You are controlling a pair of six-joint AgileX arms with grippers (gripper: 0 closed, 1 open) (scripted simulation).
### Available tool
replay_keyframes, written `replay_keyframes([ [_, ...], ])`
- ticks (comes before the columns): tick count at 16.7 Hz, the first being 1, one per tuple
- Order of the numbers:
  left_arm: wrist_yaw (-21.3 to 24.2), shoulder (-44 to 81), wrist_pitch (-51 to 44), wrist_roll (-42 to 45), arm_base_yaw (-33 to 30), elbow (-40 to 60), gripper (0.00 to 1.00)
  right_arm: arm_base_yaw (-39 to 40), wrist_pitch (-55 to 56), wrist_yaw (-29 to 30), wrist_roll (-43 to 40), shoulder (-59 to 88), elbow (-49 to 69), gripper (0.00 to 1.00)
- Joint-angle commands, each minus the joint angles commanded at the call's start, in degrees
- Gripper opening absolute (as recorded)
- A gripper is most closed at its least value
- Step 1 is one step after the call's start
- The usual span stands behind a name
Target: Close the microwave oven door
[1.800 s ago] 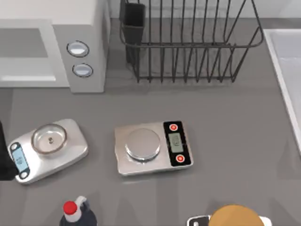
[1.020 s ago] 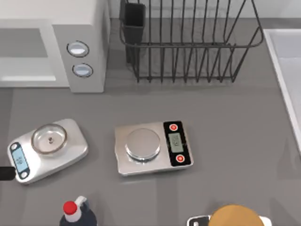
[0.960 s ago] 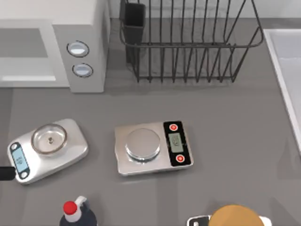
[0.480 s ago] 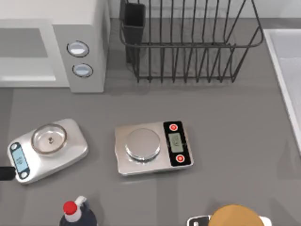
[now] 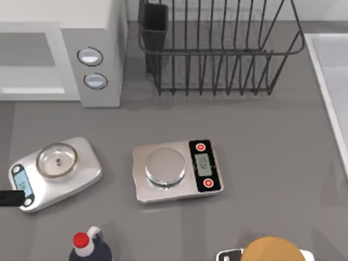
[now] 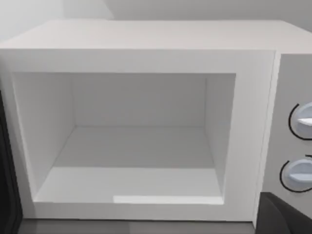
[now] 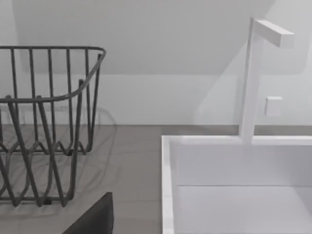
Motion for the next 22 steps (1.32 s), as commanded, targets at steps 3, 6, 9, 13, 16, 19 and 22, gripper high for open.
replay_keyframes([
  [3, -0.1, 0.0, 0.0, 0.0, -0.1, 0.0, 0.0, 0.0, 0.0, 0.0, 0.0, 0.0, 0.0, 1.0],
  [6, 0.3, -1.2, -1.0, -0.1, 0.3, 0.0, 0.0, 0.0, 0.0, 0.0, 0.0, 0.0, 0.0, 1.0],
  [9, 2.0, -5.9, -6.5, -0.1, 2.0, 0.5, 0.0, 0.0, 0.0, 0.0, 0.0, 0.0, 0.0, 1.0],
  [13, 4.3, -9.5, -10.3, -0.2, 4.3, 0.7, 0.0, 0.0, 0.0, 0.0, 0.0, 0.0, 0.0, 1.0],
  [16, 4.1, -9.3, -10.1, -0.2, 4.1, 0.6, 0.0, 0.0, 0.0, 0.0, 0.0, 0.0, 0.0, 1.0],
  [19, 5.2, -7.0, -8.9, -0.1, 5.1, 1.8, 0.0, 0.0, 0.0, 0.0, 0.0, 0.0, 0.0, 1.0],
  [22, 7.9, 0.1, -4.6, 0.0, 7.8, 4.0, 0.0, 0.0, 0.0, 0.0, 0.0, 0.0, 0.0, 1.0],
])
